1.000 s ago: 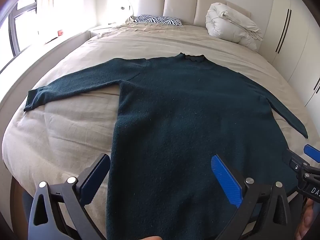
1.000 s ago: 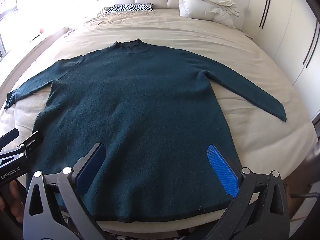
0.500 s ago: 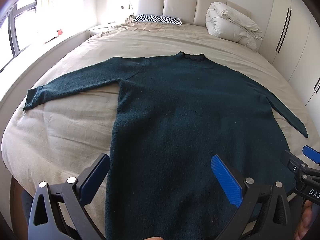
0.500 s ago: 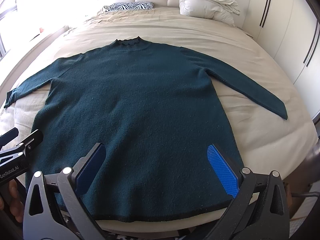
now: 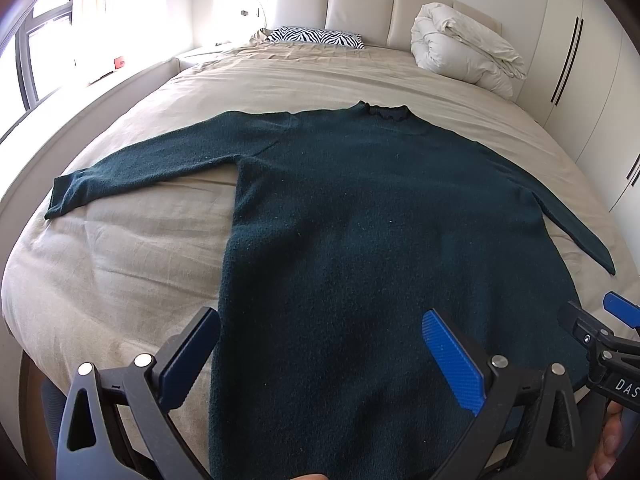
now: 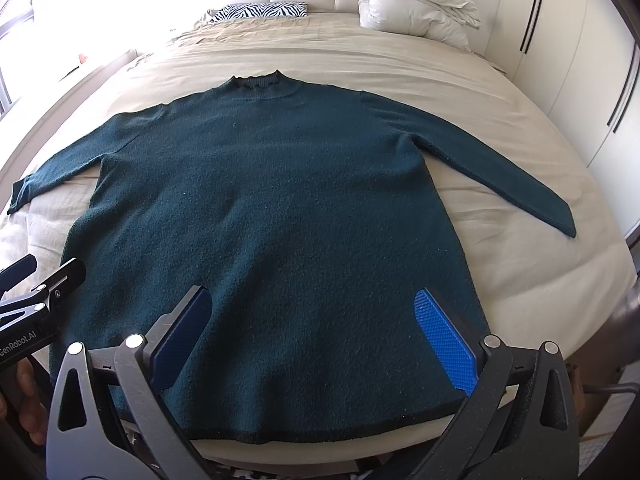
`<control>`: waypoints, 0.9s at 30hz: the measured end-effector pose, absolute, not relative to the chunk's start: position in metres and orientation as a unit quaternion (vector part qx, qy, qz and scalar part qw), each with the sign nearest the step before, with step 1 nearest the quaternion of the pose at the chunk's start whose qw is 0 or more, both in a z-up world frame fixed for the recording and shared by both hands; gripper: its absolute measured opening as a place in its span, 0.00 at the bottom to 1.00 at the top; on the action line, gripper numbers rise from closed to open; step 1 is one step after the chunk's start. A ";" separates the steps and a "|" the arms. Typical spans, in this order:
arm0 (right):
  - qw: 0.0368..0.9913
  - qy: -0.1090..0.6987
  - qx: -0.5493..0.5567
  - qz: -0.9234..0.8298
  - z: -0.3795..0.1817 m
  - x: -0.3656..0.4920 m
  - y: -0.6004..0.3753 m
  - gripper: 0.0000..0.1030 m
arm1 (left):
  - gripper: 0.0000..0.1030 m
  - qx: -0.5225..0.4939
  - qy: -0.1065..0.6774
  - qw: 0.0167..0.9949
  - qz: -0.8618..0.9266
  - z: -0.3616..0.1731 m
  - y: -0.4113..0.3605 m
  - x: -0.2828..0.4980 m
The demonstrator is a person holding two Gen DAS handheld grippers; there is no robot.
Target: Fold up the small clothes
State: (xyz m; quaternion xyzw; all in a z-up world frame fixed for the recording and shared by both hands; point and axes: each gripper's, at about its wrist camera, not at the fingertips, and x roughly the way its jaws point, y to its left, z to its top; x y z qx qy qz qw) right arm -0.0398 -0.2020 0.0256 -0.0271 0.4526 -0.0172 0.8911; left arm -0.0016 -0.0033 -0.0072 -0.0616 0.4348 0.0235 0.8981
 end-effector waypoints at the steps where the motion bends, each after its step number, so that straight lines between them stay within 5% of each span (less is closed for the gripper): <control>1: 0.891 0.453 -0.027 -0.017 0.026 -0.040 -0.202 1.00 | 1.00 -0.061 0.435 0.898 0.023 -0.008 -0.004 -0.002; 27: 0.889 0.456 -0.027 -0.017 0.024 -0.039 -0.201 1.00 | 1.00 -0.064 0.438 0.896 0.022 -0.011 -0.006 -0.003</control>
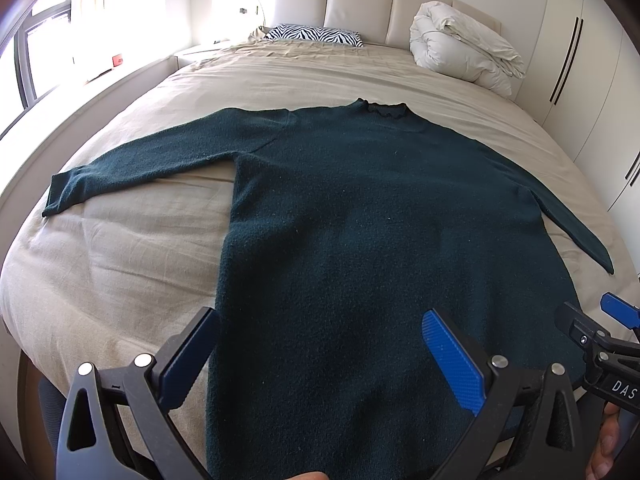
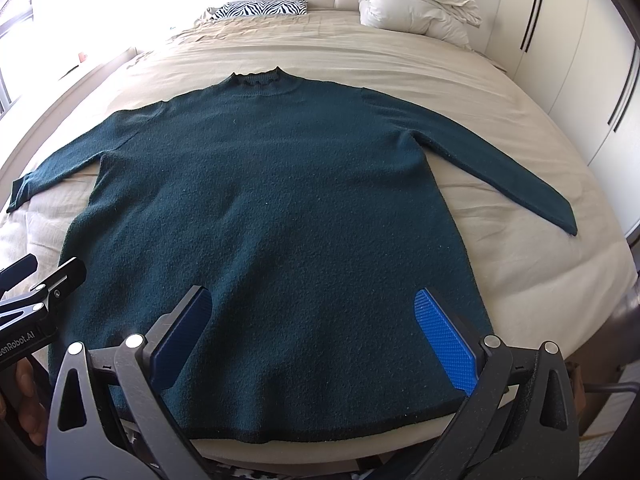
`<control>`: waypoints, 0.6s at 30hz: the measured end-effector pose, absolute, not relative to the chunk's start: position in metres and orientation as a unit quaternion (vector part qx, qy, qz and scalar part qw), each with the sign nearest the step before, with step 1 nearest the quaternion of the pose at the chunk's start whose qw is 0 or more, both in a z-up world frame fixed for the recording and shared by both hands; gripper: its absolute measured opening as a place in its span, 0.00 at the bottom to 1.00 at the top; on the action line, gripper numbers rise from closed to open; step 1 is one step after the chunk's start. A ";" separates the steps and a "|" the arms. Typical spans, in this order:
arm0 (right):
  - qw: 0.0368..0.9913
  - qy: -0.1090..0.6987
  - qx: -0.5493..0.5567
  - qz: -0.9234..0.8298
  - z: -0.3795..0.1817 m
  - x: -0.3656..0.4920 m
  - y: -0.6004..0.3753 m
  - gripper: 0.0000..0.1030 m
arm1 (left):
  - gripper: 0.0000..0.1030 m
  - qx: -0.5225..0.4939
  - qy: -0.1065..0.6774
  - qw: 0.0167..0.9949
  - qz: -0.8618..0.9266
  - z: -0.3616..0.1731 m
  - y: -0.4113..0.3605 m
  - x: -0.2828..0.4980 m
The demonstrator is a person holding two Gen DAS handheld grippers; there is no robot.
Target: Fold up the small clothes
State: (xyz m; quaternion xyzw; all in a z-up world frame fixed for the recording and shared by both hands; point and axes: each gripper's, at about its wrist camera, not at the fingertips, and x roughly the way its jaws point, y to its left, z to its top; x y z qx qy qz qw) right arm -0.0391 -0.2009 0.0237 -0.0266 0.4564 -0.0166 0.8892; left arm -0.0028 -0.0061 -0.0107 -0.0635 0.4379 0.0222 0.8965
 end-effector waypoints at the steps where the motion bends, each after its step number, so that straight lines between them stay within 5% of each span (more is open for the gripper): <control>1: 0.889 0.456 -0.027 -0.017 0.024 -0.039 -0.201 1.00 | 1.00 -0.064 0.438 0.896 0.022 -0.012 -0.007 -0.004; 18: 0.888 0.458 -0.027 -0.017 0.022 -0.040 -0.201 1.00 | 1.00 -0.064 0.440 0.896 0.022 -0.013 -0.008 -0.003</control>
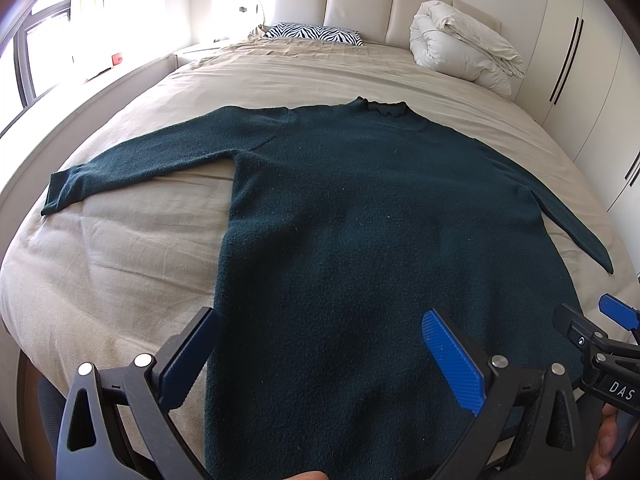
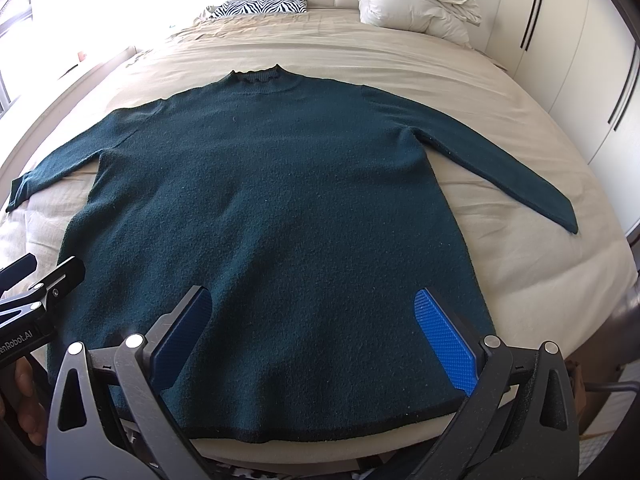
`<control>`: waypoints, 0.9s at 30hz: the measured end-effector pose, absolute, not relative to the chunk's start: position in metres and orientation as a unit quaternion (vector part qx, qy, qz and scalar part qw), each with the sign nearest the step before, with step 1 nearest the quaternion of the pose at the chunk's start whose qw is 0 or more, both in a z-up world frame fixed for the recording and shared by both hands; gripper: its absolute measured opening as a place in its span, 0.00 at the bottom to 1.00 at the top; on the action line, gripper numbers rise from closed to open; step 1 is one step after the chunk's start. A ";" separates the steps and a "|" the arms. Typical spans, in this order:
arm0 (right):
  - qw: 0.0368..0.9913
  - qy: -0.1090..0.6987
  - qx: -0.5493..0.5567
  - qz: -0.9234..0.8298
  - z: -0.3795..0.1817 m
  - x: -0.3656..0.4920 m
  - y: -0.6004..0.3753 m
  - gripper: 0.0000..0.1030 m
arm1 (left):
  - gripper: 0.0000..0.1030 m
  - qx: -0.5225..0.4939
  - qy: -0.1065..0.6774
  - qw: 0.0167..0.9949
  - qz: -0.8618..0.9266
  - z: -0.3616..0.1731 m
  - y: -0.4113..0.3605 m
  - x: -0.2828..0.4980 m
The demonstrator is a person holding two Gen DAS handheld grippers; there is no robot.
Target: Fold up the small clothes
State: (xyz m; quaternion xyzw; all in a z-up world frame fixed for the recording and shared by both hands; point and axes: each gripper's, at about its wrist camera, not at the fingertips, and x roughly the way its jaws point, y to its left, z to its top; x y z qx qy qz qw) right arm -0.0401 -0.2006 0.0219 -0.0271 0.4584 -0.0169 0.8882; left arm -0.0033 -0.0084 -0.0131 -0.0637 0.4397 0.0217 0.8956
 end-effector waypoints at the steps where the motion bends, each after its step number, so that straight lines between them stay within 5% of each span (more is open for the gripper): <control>1: 0.888 0.459 -0.027 -0.017 0.022 -0.040 -0.201 1.00 | 1.00 -0.064 0.440 0.896 0.022 -0.014 -0.010 -0.004; 18: 0.890 0.456 -0.009 -0.016 0.017 -0.036 -0.210 1.00 | 1.00 -0.094 0.447 0.889 -0.015 -0.018 -0.012 -0.002; 27: 0.905 0.378 0.176 -0.083 0.024 -0.025 -0.350 1.00 | 1.00 -0.192 0.462 0.862 -0.081 -0.024 0.000 0.027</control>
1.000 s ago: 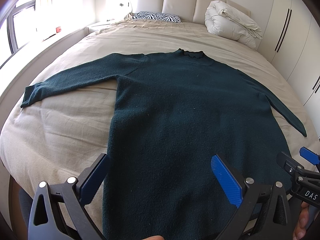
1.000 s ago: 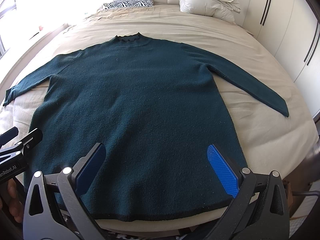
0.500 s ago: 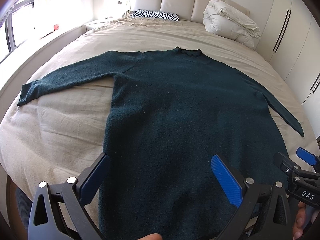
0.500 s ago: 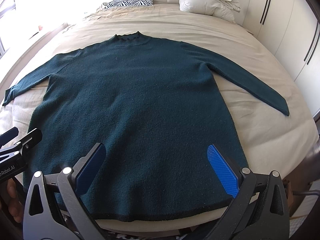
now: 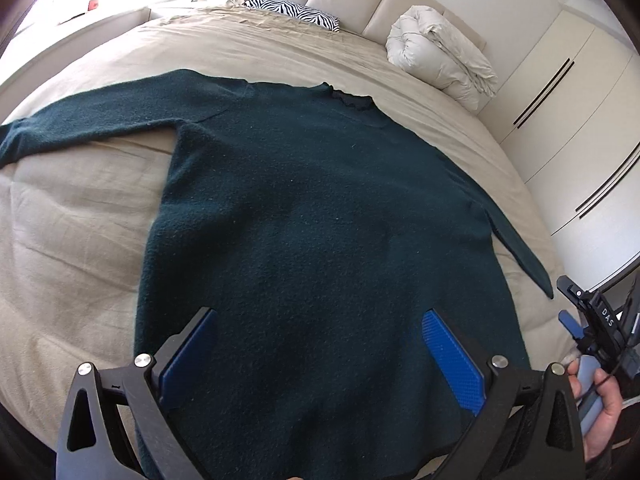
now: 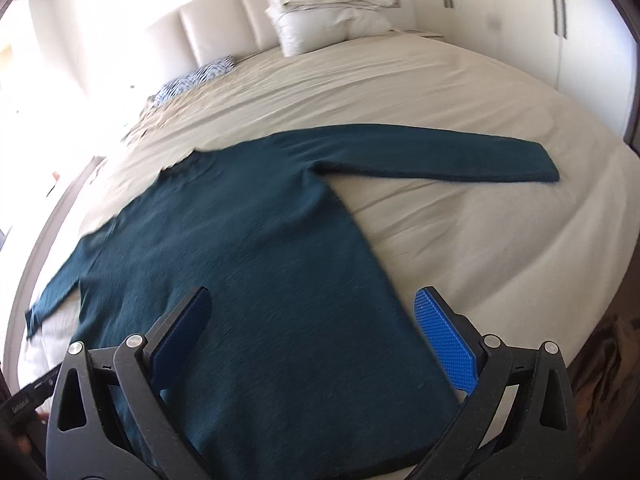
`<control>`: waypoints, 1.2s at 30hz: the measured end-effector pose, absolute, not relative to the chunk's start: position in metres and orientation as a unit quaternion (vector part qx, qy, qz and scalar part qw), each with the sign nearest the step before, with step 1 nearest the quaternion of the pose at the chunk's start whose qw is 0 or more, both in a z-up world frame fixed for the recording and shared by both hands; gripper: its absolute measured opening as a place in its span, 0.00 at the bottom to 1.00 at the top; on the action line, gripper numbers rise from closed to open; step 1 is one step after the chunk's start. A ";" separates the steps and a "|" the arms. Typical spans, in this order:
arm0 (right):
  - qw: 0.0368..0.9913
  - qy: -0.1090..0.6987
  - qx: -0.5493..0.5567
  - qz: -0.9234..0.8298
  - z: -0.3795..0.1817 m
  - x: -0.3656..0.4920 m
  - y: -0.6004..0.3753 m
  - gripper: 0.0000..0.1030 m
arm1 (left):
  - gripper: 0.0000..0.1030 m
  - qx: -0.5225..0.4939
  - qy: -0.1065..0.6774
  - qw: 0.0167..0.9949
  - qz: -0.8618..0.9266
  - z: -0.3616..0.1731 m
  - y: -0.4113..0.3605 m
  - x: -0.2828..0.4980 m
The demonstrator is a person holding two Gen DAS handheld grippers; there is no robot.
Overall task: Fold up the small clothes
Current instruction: 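Grasp the sweater sleeve cuff with the right gripper and lift it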
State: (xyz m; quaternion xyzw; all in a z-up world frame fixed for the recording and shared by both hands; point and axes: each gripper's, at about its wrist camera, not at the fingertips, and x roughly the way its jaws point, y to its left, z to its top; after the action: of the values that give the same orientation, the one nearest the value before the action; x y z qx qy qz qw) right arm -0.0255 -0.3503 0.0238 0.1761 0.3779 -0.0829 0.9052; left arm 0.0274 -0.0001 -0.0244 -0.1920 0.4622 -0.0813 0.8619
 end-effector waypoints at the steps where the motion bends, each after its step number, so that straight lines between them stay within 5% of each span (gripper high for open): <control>1: 0.901 0.368 0.207 -0.097 0.021 -0.025 -0.375 1.00 | 1.00 -0.199 0.461 0.861 -0.084 -0.025 0.000 0.032; 13: 0.794 0.278 0.513 -0.170 -0.053 -0.007 -0.621 1.00 | 1.00 -0.154 0.508 0.845 -0.069 -0.033 -0.029 0.090; 19: 0.781 0.235 0.552 -0.176 -0.077 0.017 -0.673 0.94 | 1.00 -0.195 0.532 0.817 -0.103 -0.046 -0.040 0.123; 26: 0.773 0.238 0.558 -0.189 -0.098 0.054 -0.707 0.69 | 0.95 -0.233 0.526 0.809 -0.123 -0.051 -0.045 0.148; 30: 0.772 0.240 0.557 -0.189 -0.101 0.074 -0.719 0.34 | 0.96 -0.230 0.528 0.803 -0.154 -0.057 -0.056 0.159; 36: 0.782 0.252 0.536 -0.193 -0.099 0.094 -0.726 0.23 | 1.00 -0.212 0.522 0.804 -0.189 -0.058 -0.069 0.161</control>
State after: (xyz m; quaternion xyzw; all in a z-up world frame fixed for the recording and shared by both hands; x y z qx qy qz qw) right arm 0.0943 -0.7259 -0.0985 0.5359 0.2520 -0.1926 0.7825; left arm 0.1609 -0.0692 -0.0581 -0.2117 0.5219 -0.1892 0.8043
